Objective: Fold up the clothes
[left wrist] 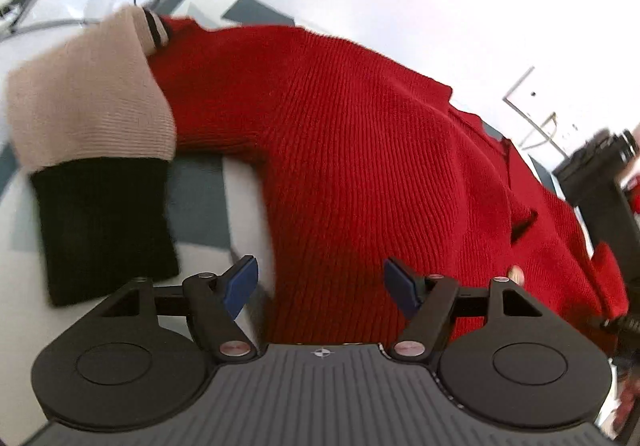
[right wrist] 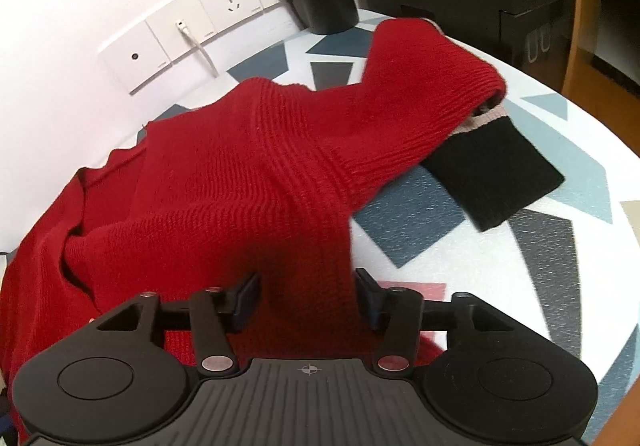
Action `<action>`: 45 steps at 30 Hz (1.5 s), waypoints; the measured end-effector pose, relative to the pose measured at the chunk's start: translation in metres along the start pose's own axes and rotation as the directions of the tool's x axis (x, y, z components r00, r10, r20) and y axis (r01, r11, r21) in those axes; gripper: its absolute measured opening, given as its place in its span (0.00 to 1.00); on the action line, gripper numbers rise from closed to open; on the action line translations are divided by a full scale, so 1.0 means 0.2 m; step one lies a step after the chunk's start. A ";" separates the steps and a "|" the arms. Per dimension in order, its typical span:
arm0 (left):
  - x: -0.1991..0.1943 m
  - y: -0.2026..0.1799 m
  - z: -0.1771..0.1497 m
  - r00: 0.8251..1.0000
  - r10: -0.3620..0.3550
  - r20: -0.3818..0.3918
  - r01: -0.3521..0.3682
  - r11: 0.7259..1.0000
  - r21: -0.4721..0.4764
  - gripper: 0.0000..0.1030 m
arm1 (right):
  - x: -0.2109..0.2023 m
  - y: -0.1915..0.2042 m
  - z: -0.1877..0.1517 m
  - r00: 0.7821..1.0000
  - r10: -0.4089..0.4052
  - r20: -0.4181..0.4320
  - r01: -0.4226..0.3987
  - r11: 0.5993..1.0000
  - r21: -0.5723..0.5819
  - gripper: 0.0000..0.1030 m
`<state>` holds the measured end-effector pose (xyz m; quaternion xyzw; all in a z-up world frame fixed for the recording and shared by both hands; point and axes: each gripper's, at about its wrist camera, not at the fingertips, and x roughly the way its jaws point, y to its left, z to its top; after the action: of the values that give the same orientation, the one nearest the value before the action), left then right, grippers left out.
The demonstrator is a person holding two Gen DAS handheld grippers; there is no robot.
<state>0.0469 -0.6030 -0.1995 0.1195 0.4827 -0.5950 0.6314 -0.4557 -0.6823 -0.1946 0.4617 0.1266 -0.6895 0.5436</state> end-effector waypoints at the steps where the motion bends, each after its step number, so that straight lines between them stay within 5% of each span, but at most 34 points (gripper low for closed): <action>1: 0.03 0.00 0.02 1.000 -0.003 0.002 0.003 1.000 -0.001 0.69 | 0.01 0.01 0.00 1.000 -0.002 0.004 0.002 1.000 -0.001 0.48; 3: 0.07 -0.01 0.05 1.000 -0.010 0.007 0.010 1.000 0.001 0.68 | 0.03 0.02 0.01 1.000 -0.004 0.009 0.004 1.000 -0.001 0.48; 4: 0.09 -0.03 0.06 1.000 -0.012 0.000 0.012 1.000 0.007 0.57 | 0.04 0.03 0.02 1.000 -0.005 0.011 0.005 1.000 -0.003 0.48; 6: 0.09 -0.04 0.07 1.000 -0.015 -0.011 0.015 1.000 0.012 0.18 | 0.07 0.05 0.03 1.000 -0.011 0.008 0.011 1.000 -0.011 0.47; 8: 0.07 -0.04 0.05 1.000 -0.018 -0.018 0.018 1.000 0.007 0.16 | 0.09 0.05 0.03 1.000 -0.004 -0.004 0.004 1.000 -0.016 0.39; 10: 0.06 -0.04 0.03 0.999 -0.021 -0.025 0.021 1.000 0.002 0.14 | 0.09 0.04 0.03 1.000 0.013 -0.017 -0.014 1.000 -0.008 0.21; 13: -0.07 0.03 0.01 0.999 -0.021 -0.026 0.020 0.999 -0.025 0.08 | 0.06 0.01 0.03 0.998 0.050 -0.036 -0.049 0.998 0.029 0.15; 21: -0.27 0.08 -0.15 0.995 0.038 -0.091 -0.039 0.999 -0.012 0.02 | -0.07 -0.01 -0.03 0.996 0.019 -0.083 -0.016 0.999 0.035 0.11; 24: -0.22 0.07 -0.20 0.993 -0.006 -0.116 0.003 1.000 -0.026 0.05 | -0.07 -0.03 -0.04 0.996 -0.010 -0.085 0.015 0.999 0.052 0.11; 26: -0.19 0.04 -0.19 0.994 -0.007 -0.106 0.005 1.000 -0.017 0.20 | -0.06 -0.03 -0.03 0.996 -0.006 -0.090 0.013 0.997 0.071 0.18; 28: -0.19 0.02 -0.17 0.997 -0.025 -0.071 0.024 1.000 -0.010 0.62 | -0.05 -0.01 -0.03 0.997 -0.014 -0.082 0.019 0.998 0.061 0.24; 30: -0.16 0.00 -0.14 0.999 -0.019 -0.031 0.019 1.000 -0.011 0.74 | -0.05 0.03 -0.03 0.998 -0.030 -0.062 0.032 0.999 0.036 0.33; 35: -0.01 -0.02 -0.04 0.999 -0.035 -0.037 0.033 0.998 -0.049 0.74 | 0.01 0.07 -0.02 0.997 -0.062 -0.035 0.062 0.998 0.002 0.36; 37: 0.03 -0.05 -0.02 0.997 -0.048 -0.057 0.046 0.998 -0.039 0.18 | 0.04 0.07 0.00 0.997 -0.064 -0.037 0.064 0.998 0.008 0.36; 42: -0.03 -0.07 -0.08 0.999 -0.007 -0.050 0.007 1.000 -0.010 0.16 | 0.11 0.11 0.02 0.997 -0.063 -0.037 0.061 0.998 -0.033 0.20; 45: -0.12 0.00 -0.15 0.999 -0.015 -0.037 0.012 0.997 -0.072 0.16 | 0.15 0.14 0.05 0.998 -0.031 -0.049 0.029 0.998 -0.051 0.14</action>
<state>0.0375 -0.5666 -0.1973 0.1047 0.5163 -0.5792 0.6221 -0.4363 -0.7183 -0.2039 0.4630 0.1641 -0.6825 0.5413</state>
